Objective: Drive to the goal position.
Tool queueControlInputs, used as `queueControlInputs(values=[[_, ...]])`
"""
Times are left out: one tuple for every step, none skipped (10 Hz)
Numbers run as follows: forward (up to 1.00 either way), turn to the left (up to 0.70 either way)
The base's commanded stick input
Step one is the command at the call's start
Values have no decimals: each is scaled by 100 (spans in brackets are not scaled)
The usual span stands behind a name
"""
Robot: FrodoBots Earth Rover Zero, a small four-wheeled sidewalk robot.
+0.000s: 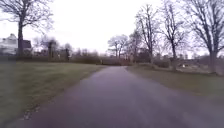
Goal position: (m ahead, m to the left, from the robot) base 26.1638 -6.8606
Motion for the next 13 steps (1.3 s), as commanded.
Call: queueControlInputs(values=[[100,0],[100,0],[100,0],[100,0],[100,0],[100,0],[100,0],[100,0],[100,0],[100,0],[100,0],[100,0],[100,0]])
